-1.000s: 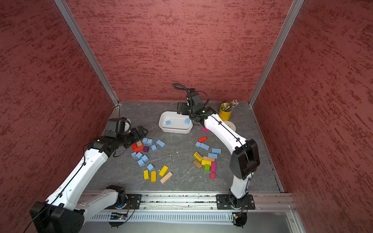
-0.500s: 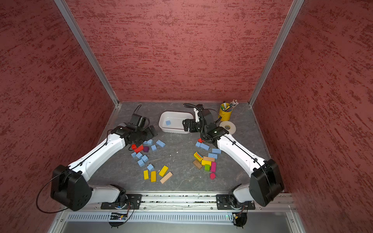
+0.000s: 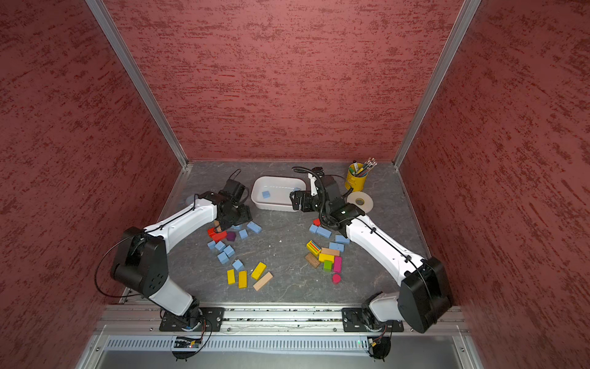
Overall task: Pick out the blue building blocks
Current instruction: Pick up the building block from the center of the board.
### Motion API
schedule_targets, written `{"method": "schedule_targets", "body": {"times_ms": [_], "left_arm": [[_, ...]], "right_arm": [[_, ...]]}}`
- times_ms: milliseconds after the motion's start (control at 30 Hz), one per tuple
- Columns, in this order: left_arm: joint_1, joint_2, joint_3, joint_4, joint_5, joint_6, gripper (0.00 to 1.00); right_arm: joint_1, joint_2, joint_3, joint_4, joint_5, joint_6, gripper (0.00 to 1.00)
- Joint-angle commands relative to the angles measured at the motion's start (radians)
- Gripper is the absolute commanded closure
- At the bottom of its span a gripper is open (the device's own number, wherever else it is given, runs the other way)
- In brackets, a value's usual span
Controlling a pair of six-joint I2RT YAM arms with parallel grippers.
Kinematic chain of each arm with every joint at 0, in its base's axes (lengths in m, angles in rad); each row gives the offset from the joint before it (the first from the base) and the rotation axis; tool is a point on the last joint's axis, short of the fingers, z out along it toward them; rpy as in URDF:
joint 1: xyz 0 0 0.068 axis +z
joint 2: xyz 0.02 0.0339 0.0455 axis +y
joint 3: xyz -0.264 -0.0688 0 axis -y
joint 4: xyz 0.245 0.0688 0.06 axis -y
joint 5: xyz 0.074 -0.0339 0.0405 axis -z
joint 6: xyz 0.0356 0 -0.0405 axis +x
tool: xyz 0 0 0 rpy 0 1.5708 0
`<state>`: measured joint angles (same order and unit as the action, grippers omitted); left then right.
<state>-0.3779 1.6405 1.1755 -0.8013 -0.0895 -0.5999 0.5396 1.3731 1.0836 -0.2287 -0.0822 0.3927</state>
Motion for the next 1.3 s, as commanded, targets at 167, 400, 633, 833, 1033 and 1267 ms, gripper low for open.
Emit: {"method": "schedule_targets", "body": {"times_ms": [167, 400, 633, 833, 1033, 1267], "left_arm": [[0.013, 0.083, 0.047, -0.009, -0.019, 0.107, 0.27], [0.047, 0.123, 0.060, 0.010, -0.018, 0.146, 0.28], [0.065, 0.166, 0.078, 0.022, -0.016, 0.170, 0.30], [0.070, 0.186, 0.081, 0.037, -0.006, 0.179, 0.36], [0.077, 0.203, 0.081, 0.047, -0.001, 0.185, 0.39], [0.079, 0.211, 0.075, 0.065, 0.018, 0.192, 0.50]], "right_arm": [[-0.003, -0.030, -0.009, -0.021, 0.027, 0.015, 0.01], [-0.003, -0.046, -0.023, -0.032, 0.040, 0.023, 0.01], [-0.003, -0.045, -0.025, -0.041, 0.047, 0.029, 0.01], [-0.003, -0.044, -0.025, -0.046, 0.051, 0.033, 0.01], [-0.003, -0.043, -0.025, -0.050, 0.052, 0.040, 0.01], [-0.004, -0.050, -0.030, -0.054, 0.053, 0.046, 0.01]]}}
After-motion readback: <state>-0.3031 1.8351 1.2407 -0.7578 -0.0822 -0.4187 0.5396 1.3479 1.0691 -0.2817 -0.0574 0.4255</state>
